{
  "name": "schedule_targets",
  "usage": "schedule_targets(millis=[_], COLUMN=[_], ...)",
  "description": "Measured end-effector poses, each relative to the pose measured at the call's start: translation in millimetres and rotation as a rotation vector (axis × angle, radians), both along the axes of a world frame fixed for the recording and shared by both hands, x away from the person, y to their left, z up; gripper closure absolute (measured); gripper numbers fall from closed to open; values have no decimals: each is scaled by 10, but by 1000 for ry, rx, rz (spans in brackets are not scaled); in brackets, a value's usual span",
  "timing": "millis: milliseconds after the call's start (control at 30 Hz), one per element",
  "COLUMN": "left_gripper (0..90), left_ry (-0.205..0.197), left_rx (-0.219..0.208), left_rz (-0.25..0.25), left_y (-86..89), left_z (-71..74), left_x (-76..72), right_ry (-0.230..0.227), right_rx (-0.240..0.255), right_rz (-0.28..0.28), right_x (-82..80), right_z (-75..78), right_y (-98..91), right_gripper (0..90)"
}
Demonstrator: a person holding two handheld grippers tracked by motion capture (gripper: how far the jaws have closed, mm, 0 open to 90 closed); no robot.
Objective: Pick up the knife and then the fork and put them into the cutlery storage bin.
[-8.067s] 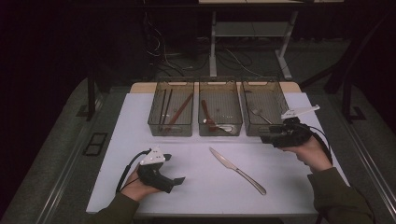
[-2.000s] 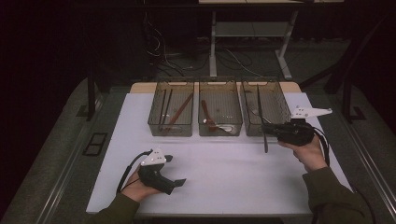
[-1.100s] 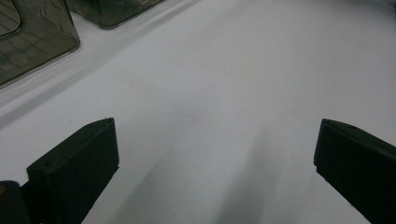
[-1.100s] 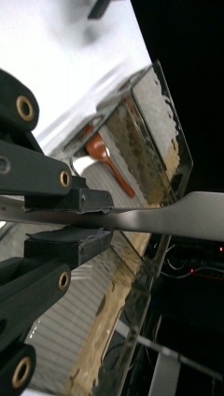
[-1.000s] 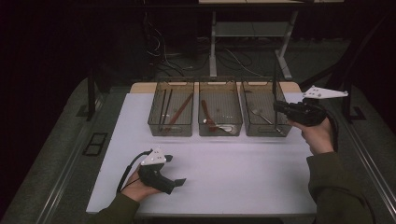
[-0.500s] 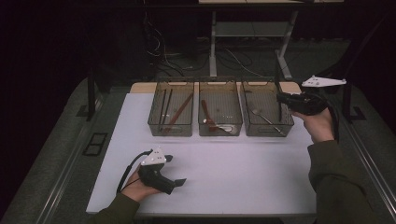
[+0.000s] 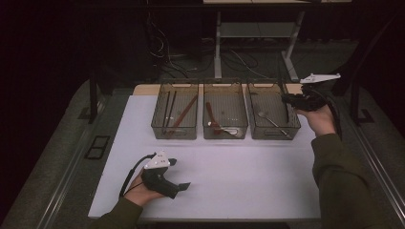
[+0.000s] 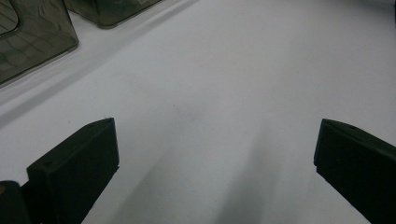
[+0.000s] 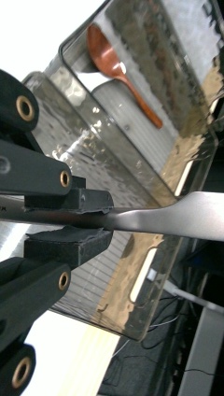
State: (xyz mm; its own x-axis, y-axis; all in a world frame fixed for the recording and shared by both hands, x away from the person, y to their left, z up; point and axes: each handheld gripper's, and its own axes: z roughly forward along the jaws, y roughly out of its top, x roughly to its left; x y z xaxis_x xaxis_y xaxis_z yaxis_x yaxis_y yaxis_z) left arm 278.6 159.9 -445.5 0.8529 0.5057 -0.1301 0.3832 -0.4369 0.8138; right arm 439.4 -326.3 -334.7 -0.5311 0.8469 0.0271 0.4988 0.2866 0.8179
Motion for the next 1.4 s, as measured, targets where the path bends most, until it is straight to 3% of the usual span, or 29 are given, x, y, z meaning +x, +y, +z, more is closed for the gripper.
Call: schedule_targets(millis=[800,1400], left_gripper=[0,0], left_ry=[2,4], left_rx=[-2,-1], left_rz=[1,0], left_y=[1,-3], left_z=[5,2], left_x=[-7,-7], right_ry=[172,284], right_rx=[-158,-208], right_rz=[-17,-16], right_x=[219,313], right_z=[-390,-541], right_y=[37,82], right_gripper=[796,795])
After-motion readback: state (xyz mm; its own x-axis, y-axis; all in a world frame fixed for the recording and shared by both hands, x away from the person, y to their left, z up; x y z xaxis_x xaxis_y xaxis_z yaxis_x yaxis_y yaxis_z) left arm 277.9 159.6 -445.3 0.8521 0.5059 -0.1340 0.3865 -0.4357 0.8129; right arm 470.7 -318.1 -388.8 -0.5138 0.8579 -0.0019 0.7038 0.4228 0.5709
